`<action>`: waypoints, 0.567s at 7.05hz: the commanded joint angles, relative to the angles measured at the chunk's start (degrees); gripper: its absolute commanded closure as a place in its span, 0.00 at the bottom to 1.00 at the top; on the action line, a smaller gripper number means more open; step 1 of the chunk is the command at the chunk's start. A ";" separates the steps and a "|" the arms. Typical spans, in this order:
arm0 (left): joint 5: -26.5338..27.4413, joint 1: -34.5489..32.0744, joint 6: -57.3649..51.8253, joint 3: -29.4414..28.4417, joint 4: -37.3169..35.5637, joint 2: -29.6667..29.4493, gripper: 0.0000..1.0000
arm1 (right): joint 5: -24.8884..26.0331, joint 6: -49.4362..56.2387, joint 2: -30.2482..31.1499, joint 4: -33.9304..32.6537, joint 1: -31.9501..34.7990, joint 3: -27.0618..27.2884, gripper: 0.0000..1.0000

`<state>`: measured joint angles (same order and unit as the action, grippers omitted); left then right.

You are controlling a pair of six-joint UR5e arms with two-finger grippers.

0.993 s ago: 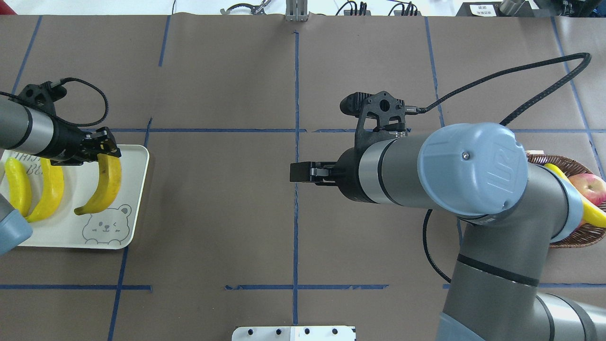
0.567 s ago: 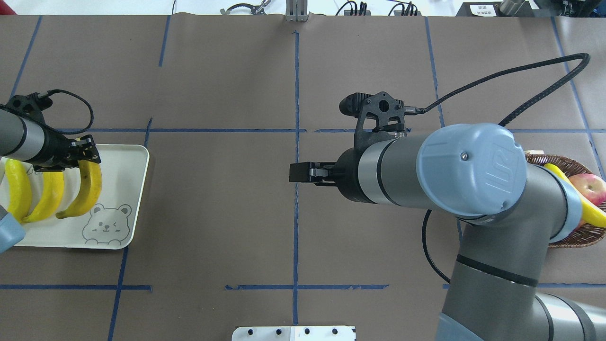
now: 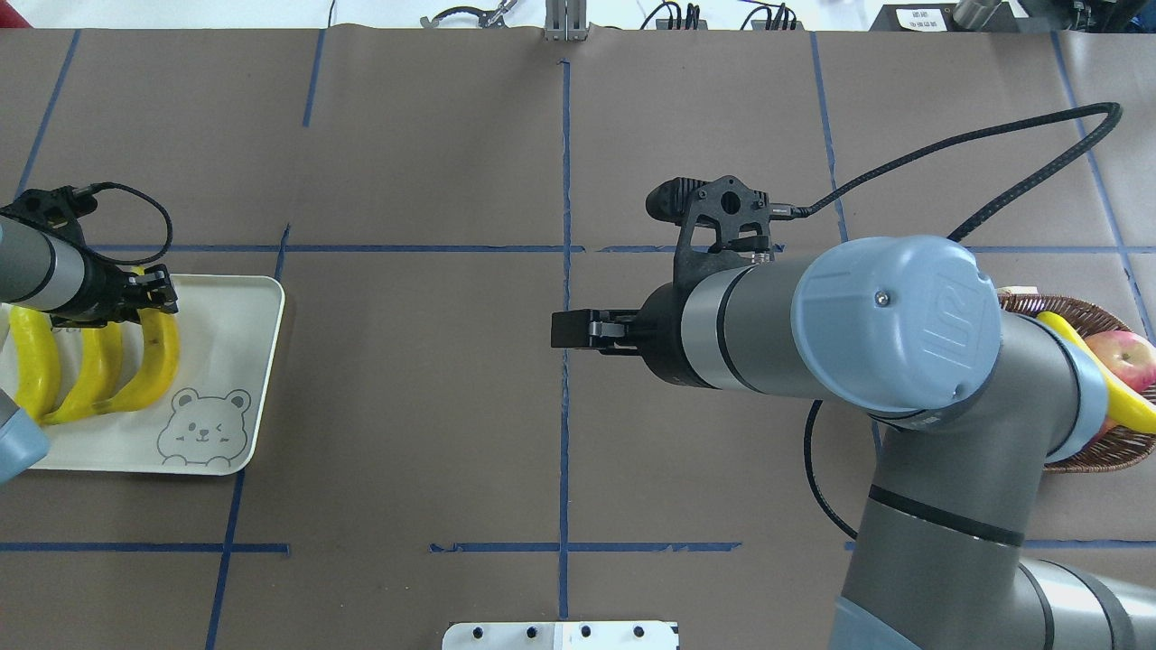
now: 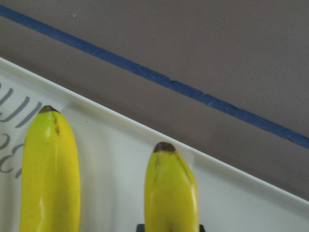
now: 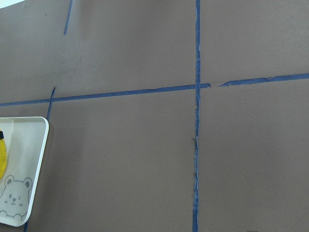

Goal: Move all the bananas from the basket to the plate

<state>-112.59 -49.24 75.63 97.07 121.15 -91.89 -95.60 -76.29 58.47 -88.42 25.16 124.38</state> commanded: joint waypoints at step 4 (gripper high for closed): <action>-14.03 -10.06 -11.12 6.18 -0.12 1.36 0.01 | -1.34 5.32 13.54 0.70 5.76 6.27 0.00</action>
<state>-121.78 -56.05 65.22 101.26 121.22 -90.15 -96.51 -74.50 65.35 -88.28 28.72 127.10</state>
